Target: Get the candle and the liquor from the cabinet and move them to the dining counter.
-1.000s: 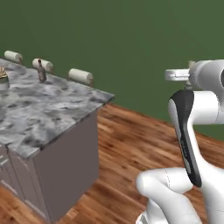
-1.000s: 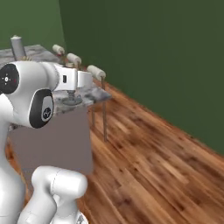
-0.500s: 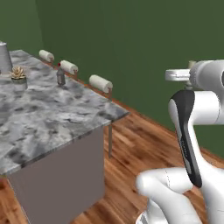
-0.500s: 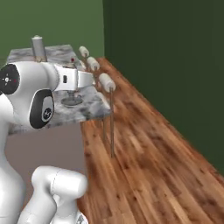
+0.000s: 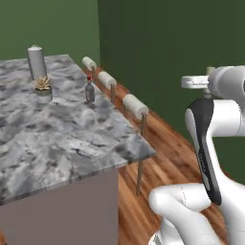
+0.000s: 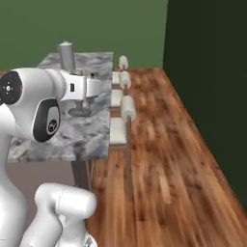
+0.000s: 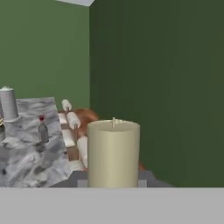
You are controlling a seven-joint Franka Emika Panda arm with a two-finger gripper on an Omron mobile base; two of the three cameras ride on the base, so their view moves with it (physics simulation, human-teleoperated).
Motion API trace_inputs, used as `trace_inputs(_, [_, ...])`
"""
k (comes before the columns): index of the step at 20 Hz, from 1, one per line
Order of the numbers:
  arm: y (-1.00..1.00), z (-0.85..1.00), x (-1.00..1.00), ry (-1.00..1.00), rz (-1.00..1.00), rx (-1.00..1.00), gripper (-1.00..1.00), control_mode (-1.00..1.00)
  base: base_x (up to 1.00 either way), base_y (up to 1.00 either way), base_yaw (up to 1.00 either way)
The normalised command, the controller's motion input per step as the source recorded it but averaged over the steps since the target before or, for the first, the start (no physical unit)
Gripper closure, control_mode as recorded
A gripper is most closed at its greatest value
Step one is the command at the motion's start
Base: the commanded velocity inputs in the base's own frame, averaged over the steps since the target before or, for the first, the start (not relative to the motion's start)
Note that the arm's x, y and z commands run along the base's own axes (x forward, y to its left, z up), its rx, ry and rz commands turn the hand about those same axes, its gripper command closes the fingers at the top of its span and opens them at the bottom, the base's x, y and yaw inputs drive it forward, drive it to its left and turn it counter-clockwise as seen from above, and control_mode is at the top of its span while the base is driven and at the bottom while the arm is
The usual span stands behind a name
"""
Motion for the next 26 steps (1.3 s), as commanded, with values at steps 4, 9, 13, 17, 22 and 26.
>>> trace_inputs(4, [0.00, 0.00, 0.00, 0.00, 0.00, 0.00, 1.00, 1.00, 0.98, -0.58, 0.52])
trace_inputs(9, [0.00, 0.00, 0.00, 0.00, 0.00, 0.00, 1.00, 1.00, 0.86, -0.62, 0.51])
trace_inputs(13, [0.00, 0.00, 0.00, 0.00, 0.00, 0.00, 1.00, 1.00, 0.04, -0.89, 0.30])
trace_inputs(17, [0.00, 0.00, 0.00, 0.00, 0.00, 0.00, 1.00, 1.00, -0.11, -1.00, 0.23])
trace_inputs(22, [0.00, 0.00, 0.00, 0.00, 0.00, 0.00, 1.00, 1.00, 0.07, -1.00, 0.35])
trace_inputs(26, [0.00, 0.00, 0.00, 0.00, 0.00, 0.00, 1.00, 1.00, 0.32, -0.95, 0.49])
